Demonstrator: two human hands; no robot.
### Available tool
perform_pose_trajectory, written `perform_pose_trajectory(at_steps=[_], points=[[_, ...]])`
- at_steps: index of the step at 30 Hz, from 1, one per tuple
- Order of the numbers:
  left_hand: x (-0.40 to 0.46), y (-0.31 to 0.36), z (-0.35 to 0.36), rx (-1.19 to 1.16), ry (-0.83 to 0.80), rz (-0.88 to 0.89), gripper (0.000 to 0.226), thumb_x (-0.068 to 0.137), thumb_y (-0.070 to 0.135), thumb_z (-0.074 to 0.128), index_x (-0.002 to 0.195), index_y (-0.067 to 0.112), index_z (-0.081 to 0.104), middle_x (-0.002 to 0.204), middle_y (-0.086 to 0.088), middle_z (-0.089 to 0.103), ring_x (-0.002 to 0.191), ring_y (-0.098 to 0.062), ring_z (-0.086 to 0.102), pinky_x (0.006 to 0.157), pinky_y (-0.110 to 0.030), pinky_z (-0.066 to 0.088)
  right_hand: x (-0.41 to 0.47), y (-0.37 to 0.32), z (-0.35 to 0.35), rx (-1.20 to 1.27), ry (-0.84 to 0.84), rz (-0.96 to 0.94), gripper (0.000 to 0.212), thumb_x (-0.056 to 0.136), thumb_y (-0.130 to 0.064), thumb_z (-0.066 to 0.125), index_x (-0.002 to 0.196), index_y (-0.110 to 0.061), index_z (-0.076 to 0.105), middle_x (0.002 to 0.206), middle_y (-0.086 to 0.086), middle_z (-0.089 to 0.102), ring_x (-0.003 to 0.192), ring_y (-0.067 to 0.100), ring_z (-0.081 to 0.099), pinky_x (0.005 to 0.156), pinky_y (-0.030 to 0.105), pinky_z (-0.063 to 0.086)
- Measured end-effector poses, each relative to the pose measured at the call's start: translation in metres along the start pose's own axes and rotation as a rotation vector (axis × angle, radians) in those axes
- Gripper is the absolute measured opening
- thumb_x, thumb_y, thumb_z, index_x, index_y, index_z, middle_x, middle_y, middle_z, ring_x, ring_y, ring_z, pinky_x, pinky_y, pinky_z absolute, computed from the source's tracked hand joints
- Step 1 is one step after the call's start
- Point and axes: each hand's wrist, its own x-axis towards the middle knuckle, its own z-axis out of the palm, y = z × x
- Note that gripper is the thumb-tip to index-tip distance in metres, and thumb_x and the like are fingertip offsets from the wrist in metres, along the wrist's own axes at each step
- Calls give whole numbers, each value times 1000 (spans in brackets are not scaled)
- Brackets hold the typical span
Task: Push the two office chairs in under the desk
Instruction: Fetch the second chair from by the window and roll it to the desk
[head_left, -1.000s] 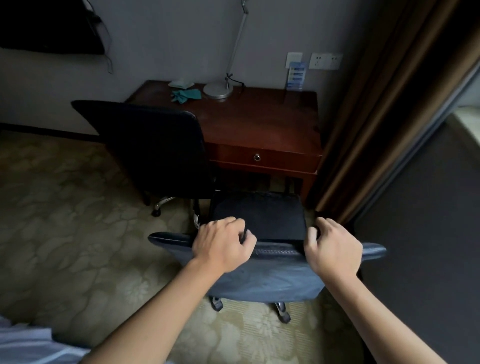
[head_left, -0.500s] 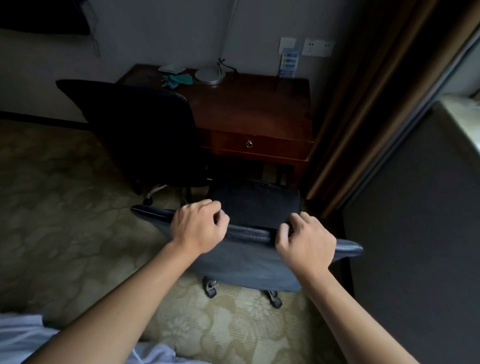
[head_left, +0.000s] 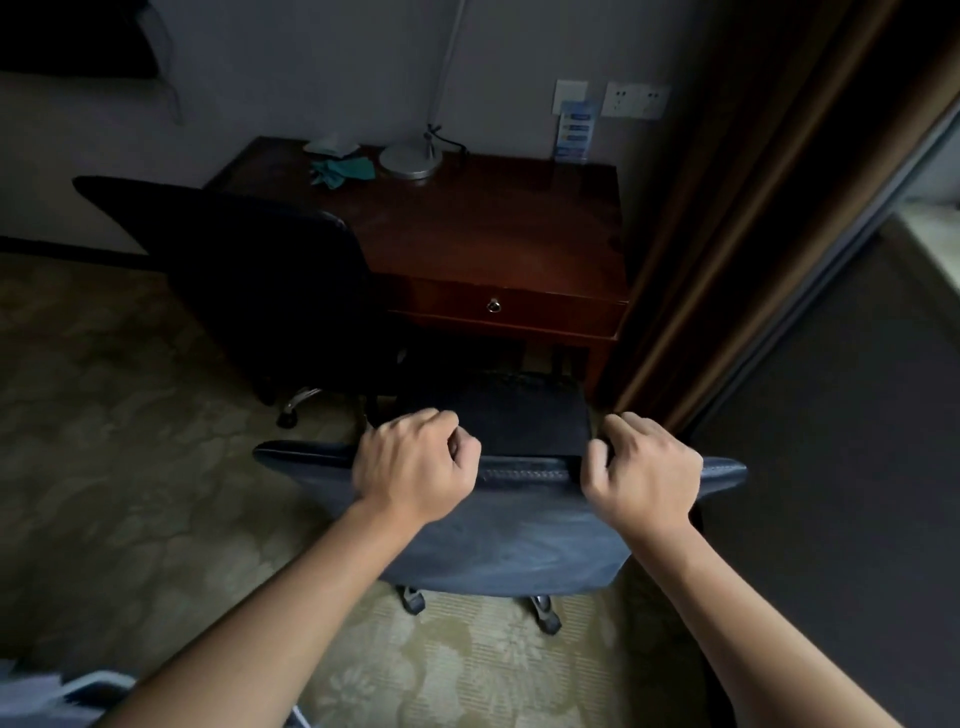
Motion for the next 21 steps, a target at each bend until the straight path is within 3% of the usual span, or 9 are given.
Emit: perform_pose_trajectory(at_steps=[4,11,21], points=[[18,-10,0,-45,-30,-3,28,79,30,44,56,21,34,57,-3,57,49,-35,54,47,-26,26,18,-6,9,-4,5,-15,23,71,-22,43,50,-13,39,50,1,44,46,23,46,47,25,14],[13,-23,0,-42,-47,50,27,79,28,46,54,18,40,54,-1,54,47,-33,54,45,-26,29,7,-15,14,-4,-12,-12,22,75,-23,43,55,-15,42,54,0,49,52,23,51,47,26,21],[53,-44,8,-71,36,90,28,77,28,43,52,17,40,50,-1,50,42,-31,49,42,-25,30,38,-23,37,-17,89,-41,22,74,-18,44,52,-15,40,48,-1,44,44,21,43,48,24,13]])
